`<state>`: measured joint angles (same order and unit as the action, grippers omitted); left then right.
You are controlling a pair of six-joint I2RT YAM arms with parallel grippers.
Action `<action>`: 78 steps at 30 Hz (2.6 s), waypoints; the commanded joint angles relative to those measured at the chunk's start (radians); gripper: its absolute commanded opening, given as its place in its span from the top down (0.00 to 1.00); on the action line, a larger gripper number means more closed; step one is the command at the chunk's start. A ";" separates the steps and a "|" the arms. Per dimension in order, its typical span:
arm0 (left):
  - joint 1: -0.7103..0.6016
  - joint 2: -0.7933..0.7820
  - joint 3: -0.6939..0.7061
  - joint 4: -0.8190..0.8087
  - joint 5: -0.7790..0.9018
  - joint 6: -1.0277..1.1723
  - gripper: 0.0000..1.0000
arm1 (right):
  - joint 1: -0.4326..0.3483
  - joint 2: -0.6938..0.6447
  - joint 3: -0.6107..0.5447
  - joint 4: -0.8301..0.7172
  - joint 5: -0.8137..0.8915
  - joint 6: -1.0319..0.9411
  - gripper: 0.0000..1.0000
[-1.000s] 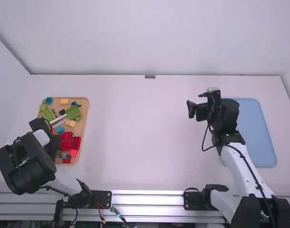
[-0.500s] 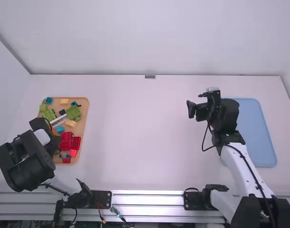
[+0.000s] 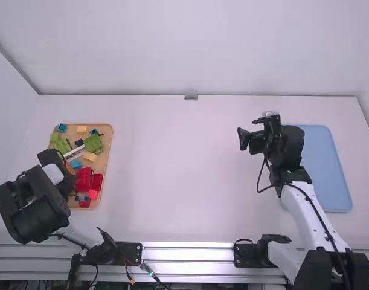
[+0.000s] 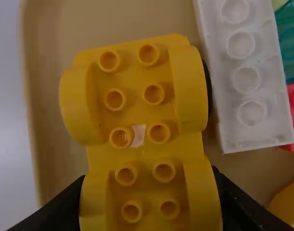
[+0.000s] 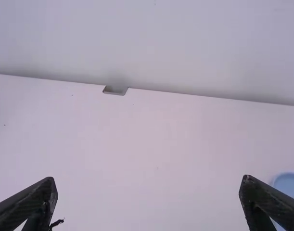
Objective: Assemble lego blocks to make yellow taxi
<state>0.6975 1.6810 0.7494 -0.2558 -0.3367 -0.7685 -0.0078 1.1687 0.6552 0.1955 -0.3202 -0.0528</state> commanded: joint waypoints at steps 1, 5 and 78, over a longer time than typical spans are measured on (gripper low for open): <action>0.003 -0.011 0.029 -0.053 0.003 -0.041 0.59 | -0.003 0.008 0.039 0.001 -0.015 0.004 0.01; 0.002 -0.059 0.101 -0.150 0.033 -0.053 0.64 | -0.004 0.008 0.039 0.003 -0.024 0.004 0.01; -1.202 0.108 0.264 -0.117 0.574 1.745 0.01 | 0.067 -0.045 0.039 -0.046 -0.023 -0.007 0.01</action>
<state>-0.5022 1.8103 0.9619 -0.3519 0.2478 0.9871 0.0570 1.1374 0.6552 0.1524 -0.3374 -0.0589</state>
